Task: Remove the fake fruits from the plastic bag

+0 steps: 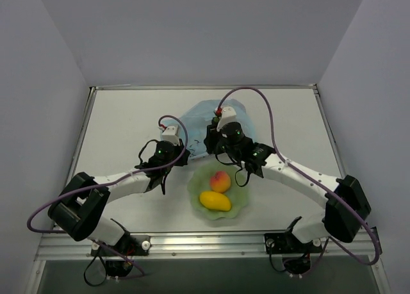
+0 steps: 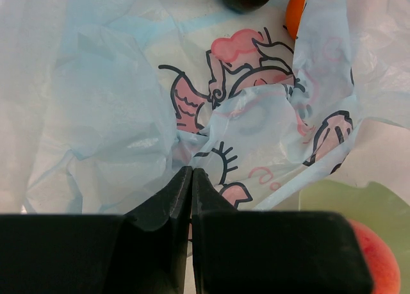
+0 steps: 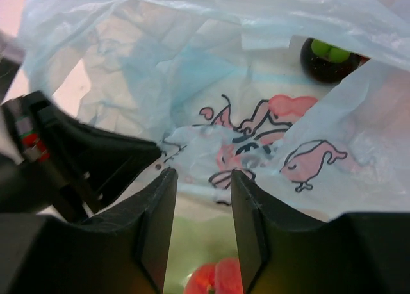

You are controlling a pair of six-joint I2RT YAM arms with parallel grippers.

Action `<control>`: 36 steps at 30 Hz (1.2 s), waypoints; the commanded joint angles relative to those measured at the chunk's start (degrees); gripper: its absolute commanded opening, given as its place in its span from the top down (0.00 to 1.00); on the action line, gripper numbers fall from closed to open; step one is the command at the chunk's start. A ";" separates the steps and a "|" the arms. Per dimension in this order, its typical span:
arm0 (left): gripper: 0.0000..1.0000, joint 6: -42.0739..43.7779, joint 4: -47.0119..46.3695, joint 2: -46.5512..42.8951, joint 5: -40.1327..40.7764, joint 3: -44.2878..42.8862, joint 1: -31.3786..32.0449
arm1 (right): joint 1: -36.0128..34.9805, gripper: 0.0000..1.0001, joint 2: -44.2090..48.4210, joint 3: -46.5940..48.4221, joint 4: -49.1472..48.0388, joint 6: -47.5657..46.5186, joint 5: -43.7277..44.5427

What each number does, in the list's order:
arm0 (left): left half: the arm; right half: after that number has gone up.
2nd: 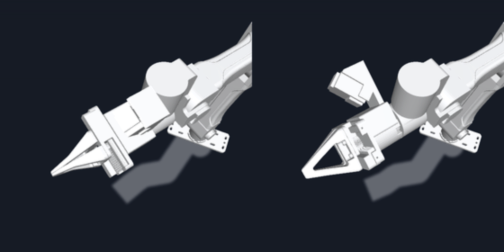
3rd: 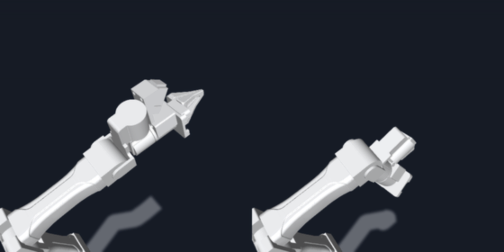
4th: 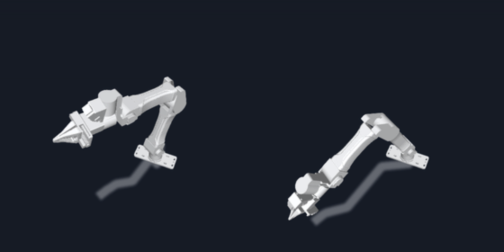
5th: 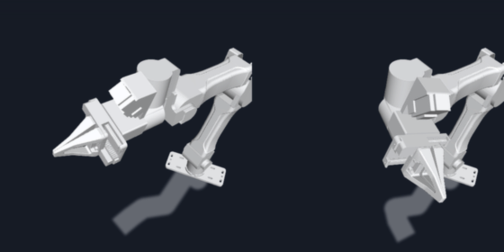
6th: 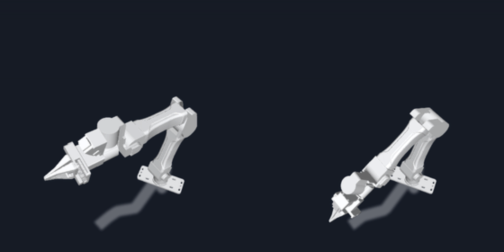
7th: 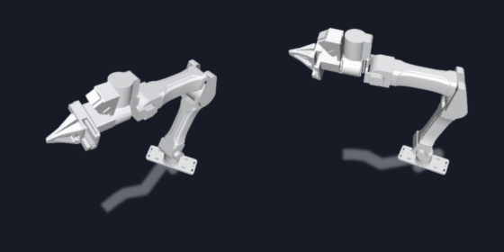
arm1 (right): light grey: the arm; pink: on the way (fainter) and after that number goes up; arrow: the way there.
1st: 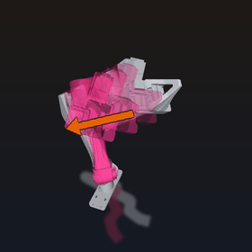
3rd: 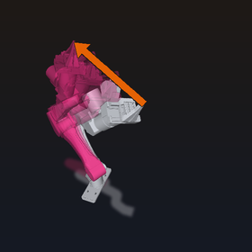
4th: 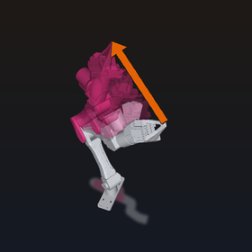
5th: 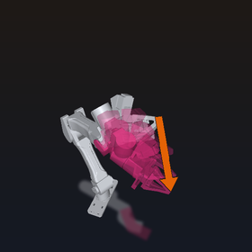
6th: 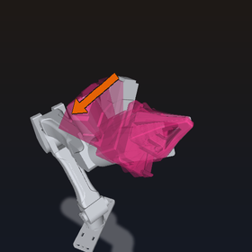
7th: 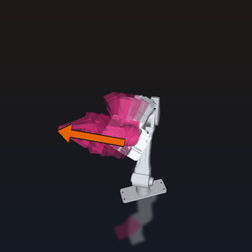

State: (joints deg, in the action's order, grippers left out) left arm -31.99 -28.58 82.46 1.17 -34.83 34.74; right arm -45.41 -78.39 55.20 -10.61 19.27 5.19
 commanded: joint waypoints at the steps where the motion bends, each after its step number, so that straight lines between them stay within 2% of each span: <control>1: 0.98 -0.88 -1.92 -2.03 -1.17 -0.68 -0.38 | 0.40 0.66 -5.97 6.03 0.06 -3.88 9.72; 2: 0.98 -0.97 -1.92 -2.12 -1.17 -0.68 -0.38 | 0.67 0.71 -9.81 7.28 -0.20 -4.32 10.88; 4: 0.98 -1.06 -2.01 -2.74 -1.17 -0.42 -0.29 | 0.76 0.74 -15.35 10.35 -1.42 -5.55 12.73; 8: 0.98 -1.15 -2.01 -3.18 -1.17 -0.33 -0.29 | 1.81 0.75 -23.11 15.18 -5.37 -7.22 15.81; 13: 0.98 -1.59 -2.45 -2.13 -3.28 -0.68 -0.20 | 4.44 0.68 -30.50 19.68 -8.28 -10.38 21.87; 21: 0.98 -1.76 -2.45 -2.39 -3.63 -0.68 -0.29 | 7.96 0.48 -37.44 24.07 -11.71 -11.36 27.06; 25: 0.98 -1.67 -2.36 -2.47 -3.54 -0.68 -0.29 | 9.72 0.42 -40.95 27.23 -11.71 -10.74 25.05; 26: 0.98 -1.67 -2.36 -2.39 -3.54 -0.68 -0.29 | 9.90 0.37 -41.49 27.76 -11.71 -10.74 25.04; 29: 0.98 -1.76 -2.45 -2.12 -3.63 -0.68 -0.29 | 10.69 0.32 -44.12 30.30 -11.71 -11.09 23.47; 36: 0.97 -1.67 -2.54 -1.33 -3.63 -0.94 -0.29 | 12.27 0.30 -48.26 32.78 -11.54 -10.39 20.39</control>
State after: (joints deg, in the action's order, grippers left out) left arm -33.23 -29.02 81.65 -1.80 -34.74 34.74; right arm -33.69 -125.80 85.76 -20.91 8.71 26.35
